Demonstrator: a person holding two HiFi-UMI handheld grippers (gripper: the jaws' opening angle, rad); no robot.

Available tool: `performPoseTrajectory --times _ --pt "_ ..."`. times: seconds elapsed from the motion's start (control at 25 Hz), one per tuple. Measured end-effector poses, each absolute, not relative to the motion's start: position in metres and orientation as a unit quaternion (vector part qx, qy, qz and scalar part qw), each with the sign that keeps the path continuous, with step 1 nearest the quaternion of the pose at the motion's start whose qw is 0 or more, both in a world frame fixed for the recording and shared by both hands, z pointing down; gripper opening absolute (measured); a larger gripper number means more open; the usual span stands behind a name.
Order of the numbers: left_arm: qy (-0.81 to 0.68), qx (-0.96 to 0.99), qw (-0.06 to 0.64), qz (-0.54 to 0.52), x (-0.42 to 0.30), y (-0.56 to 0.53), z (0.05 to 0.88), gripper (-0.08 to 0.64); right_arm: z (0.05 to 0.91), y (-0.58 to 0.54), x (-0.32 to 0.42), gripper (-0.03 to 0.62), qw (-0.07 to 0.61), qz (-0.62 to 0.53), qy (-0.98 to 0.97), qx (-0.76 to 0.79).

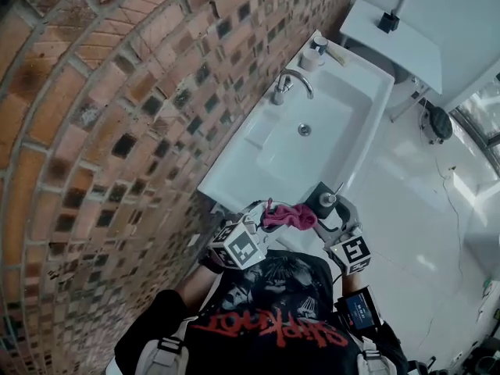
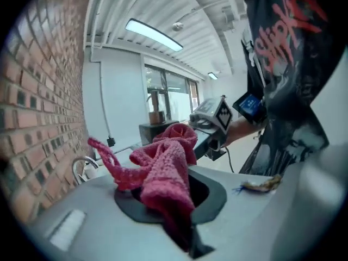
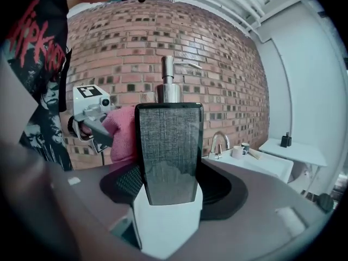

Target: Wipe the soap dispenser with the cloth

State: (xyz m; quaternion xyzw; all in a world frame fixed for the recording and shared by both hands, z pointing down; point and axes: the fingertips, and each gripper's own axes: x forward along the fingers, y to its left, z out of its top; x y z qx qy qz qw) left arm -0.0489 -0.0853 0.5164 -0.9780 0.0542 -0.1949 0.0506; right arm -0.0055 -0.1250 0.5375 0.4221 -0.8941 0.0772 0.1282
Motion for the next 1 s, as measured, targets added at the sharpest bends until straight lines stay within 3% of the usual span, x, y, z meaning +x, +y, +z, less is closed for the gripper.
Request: performPoseTrajectory --times 0.12,0.24,0.48,0.56,0.72,0.8,1.0 --pt "0.084 -0.98 -0.026 -0.177 -0.051 -0.101 0.527 0.052 0.512 -0.116 0.004 0.301 0.083 0.079 -0.896 0.43" --pt "0.107 -0.975 -0.05 -0.188 -0.062 -0.111 0.546 0.052 0.486 -0.103 0.01 0.301 0.039 0.088 -0.909 0.406" --pt "0.051 -0.994 -0.098 0.018 -0.06 -0.114 0.446 0.052 0.517 -0.102 0.007 0.302 0.127 0.051 -0.915 0.379" --pt "0.007 -0.991 -0.124 0.042 -0.055 -0.108 0.429 0.052 0.525 -0.1 -0.005 0.302 0.136 0.048 -0.918 0.369" --pt "-0.073 -0.93 -0.354 0.064 -0.05 -0.121 0.444 0.052 0.513 -0.104 -0.018 0.302 0.112 0.039 -0.928 0.354" --pt "-0.044 -0.926 -0.374 0.011 -0.05 -0.128 0.473 0.052 0.501 -0.103 -0.017 0.302 0.107 0.028 -0.929 0.352" --pt "0.013 -0.929 -0.304 -0.211 -0.058 -0.119 0.572 0.052 0.465 -0.094 -0.013 0.302 0.07 0.035 -0.937 0.339"
